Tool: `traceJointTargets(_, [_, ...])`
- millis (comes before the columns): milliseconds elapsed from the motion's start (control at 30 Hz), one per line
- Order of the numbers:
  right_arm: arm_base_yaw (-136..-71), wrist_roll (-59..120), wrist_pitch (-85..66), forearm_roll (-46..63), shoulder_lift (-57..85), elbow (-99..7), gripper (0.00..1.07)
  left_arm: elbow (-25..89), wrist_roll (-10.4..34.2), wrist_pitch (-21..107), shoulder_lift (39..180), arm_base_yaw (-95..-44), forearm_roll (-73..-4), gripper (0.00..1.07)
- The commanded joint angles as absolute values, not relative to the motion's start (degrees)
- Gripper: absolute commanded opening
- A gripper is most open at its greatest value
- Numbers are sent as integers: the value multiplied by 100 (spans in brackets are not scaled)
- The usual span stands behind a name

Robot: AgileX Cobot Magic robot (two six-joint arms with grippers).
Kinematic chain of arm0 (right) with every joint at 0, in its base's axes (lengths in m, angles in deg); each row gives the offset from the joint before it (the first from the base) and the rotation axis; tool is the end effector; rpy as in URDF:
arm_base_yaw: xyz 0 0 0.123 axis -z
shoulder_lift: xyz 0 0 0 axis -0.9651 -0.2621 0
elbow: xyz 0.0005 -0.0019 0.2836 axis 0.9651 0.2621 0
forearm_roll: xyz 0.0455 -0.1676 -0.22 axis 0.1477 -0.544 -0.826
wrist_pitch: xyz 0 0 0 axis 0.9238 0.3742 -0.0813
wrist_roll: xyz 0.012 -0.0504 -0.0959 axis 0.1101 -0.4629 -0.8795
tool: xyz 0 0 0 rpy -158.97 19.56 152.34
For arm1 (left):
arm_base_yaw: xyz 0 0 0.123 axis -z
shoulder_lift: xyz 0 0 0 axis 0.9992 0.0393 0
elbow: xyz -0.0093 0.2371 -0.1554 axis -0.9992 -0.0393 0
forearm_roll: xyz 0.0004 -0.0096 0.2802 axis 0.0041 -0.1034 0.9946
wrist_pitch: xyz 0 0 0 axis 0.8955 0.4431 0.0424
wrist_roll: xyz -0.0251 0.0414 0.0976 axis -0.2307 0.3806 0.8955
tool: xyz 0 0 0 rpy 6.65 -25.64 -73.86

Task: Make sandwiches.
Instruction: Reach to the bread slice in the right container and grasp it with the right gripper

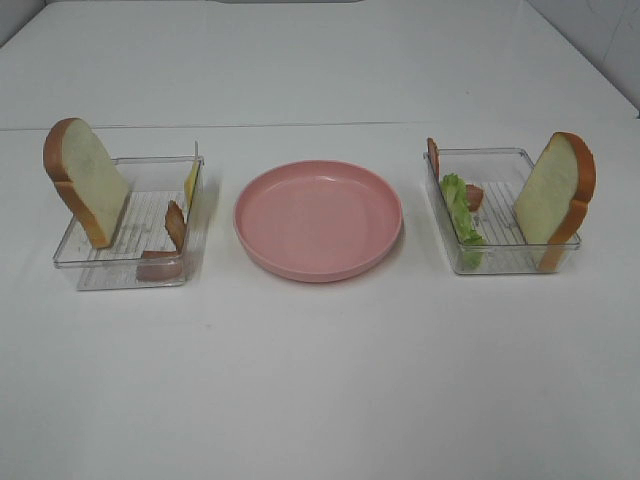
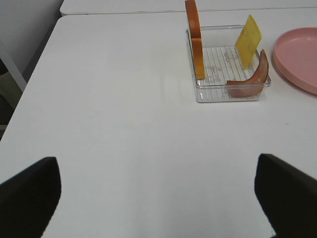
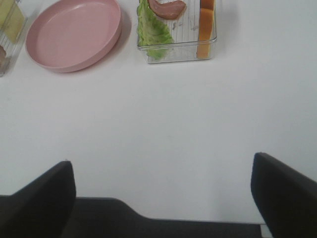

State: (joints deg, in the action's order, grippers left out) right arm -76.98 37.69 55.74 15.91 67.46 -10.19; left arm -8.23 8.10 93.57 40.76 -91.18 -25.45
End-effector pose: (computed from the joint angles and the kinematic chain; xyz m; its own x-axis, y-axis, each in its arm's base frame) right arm 0.0738 0.0155 0.2872 -0.6458 0.0771 -0.7596 -0.0620 0.9863 0.1528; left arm 0.0339 0.0000 0.2877 -0.4487 -0.0374 -0.8929 -0.0473 0.9987 -0.0180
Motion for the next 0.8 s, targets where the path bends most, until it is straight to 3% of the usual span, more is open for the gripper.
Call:
traceJointTargets(33, [-7681,3981,5556,1591,5668,-1609,92,-840,765,9334,3990,-9107,-2568,99])
traceJointTargets(167, [-7681,3975,5791,1505,3732,-2635,92,-840,765,9334,3990,-9107,-2568,99])
traceJointTargets(267, [-7681,3975,5849,1476,3354,-2875,92,-840,765,9334,3990,-9107,-2568,99])
traceJointTargets(433, [-7681,3981,5889,1448,1119,-4359,92,-840,765,9334,3990,-9107,-2568,99])
traceJointTargets(800, [-7676,3981,5768,1253,-857,-5786,92,-840,765,9334,3990,-9107,-2568,99])
